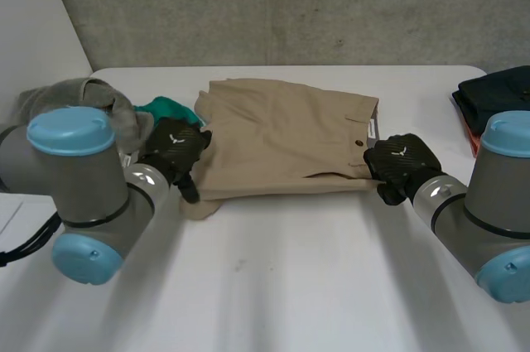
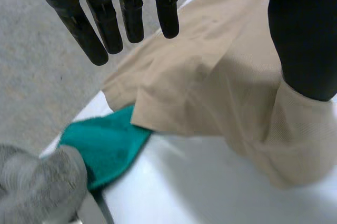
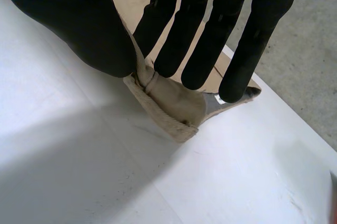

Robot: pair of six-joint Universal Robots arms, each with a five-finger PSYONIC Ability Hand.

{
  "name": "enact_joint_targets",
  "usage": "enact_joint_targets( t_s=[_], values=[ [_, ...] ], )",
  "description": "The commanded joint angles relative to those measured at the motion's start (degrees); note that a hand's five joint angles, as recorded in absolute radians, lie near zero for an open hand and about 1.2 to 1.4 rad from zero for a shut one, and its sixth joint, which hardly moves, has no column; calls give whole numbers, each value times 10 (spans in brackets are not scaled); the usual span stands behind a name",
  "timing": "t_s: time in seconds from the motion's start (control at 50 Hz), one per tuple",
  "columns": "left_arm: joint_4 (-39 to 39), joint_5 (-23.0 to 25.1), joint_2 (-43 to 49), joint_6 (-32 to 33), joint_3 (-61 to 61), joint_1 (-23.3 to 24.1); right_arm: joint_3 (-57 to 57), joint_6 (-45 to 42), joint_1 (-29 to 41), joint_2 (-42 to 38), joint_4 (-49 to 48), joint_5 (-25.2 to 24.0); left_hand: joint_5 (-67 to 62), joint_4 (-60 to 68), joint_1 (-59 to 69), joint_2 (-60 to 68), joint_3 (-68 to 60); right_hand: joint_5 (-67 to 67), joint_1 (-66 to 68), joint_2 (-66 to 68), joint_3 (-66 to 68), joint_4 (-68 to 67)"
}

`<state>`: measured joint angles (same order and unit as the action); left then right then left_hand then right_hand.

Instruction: Fold the laundry.

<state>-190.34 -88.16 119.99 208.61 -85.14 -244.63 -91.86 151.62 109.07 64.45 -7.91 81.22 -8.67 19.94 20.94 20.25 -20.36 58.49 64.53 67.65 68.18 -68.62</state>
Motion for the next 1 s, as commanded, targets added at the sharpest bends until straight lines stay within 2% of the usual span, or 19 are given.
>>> enact_joint_targets(
  t_s=[0.02, 0.08, 0.14, 0.16, 0.18, 0.2, 0.32, 0.38, 0.42, 0.5, 0.52, 0.58, 0.6, 0.64, 0.72, 0.84, 0.88, 1.0],
  values=[
    [59, 20, 6, -61, -6, -14, 11, 20, 0, -10, 12, 8, -63, 51, 41, 48, -46, 115, 155, 123, 118, -114],
    [69, 19, 19, -75, 1, -15, 12, 21, 1, -10, 15, 11, -132, 119, 109, 116, -115, 115, 155, 123, 118, -114],
    [84, 14, 42, -87, 17, -19, 14, 21, 1, -7, 19, 17, -293, 281, 271, 277, -276, 115, 155, 123, 118, -114],
    [88, 15, 46, -90, 23, -21, 15, 22, 2, -6, 21, 18, -364, 351, 341, 348, -347, 115, 155, 123, 118, -114],
    [100, 17, 53, -94, 31, -23, 15, 23, 1, -4, 27, 19, -531, 518, 508, 515, -514, 115, 155, 123, 118, -114],
    [106, 19, 55, -94, 35, -23, 15, 24, 1, -3, 31, 19, -612, 600, 590, 597, -596, 115, 155, 123, 118, -114],
    [165, 40, 25, -92, 44, -30, 15, 11, 0, 27, 90, 13, -613, 601, 591, 598, -596, 115, 155, 123, 118, -114],
    [196, 55, -20, -87, 31, -32, 15, -25, -1, 45, 148, 1, -613, 601, 591, 598, -596, 115, 155, 123, 118, -114],
    [225, 61, -60, -70, 18, -31, 15, -85, -1, 60, 225, -15, -613, 601, 591, 598, -596, 115, 155, 123, 118, -114],
    [338, 62, -132, 23, -13, -14, 15, -251, -11, 85, 404, -44, -613, 601, 591, 598, -596, 115, 155, 123, 118, -114],
    [383, 59, -147, 65, -23, -2, 13, -303, -24, 94, 460, -45, -613, 601, 591, 598, -596, 115, 155, 123, 118, -114],
    [434, 59, -155, 109, -34, 13, 13, -375, -52, 103, 534, -47, -613, 601, 591, 598, -596, 115, 155, 123, 118, -114],
    [472, 61, -155, 139, -39, 25, 14, -395, -58, 106, 553, -48, -613, 601, 591, 598, -596, 115, 155, 123, 118, -114],
    [491, 58, -152, 156, -36, 38, 16, -388, -60, 106, 552, -47, -613, 601, 591, 598, -596, 115, 155, 123, 118, -114],
    [463, 40, -105, 163, 12, 63, 36, -346, -67, 95, 534, -49, -613, 601, 591, 598, -596, 115, 155, 123, 118, -114],
    [369, -24, -13, 171, 178, 92, 99, -222, -70, 49, 454, -34, -613, 601, 591, 598, -596, 115, 155, 123, 118, -114],
    [312, -31, 29, 182, 253, 93, 121, -169, -70, 36, 406, -16, -613, 601, 591, 598, -596, 115, 155, 123, 118, -114],
    [191, -24, 140, 211, 422, 90, 154, -84, -62, 10, 282, 29, -613, 601, 591, 598, -596, 115, 155, 123, 118, -114]
  ],
)
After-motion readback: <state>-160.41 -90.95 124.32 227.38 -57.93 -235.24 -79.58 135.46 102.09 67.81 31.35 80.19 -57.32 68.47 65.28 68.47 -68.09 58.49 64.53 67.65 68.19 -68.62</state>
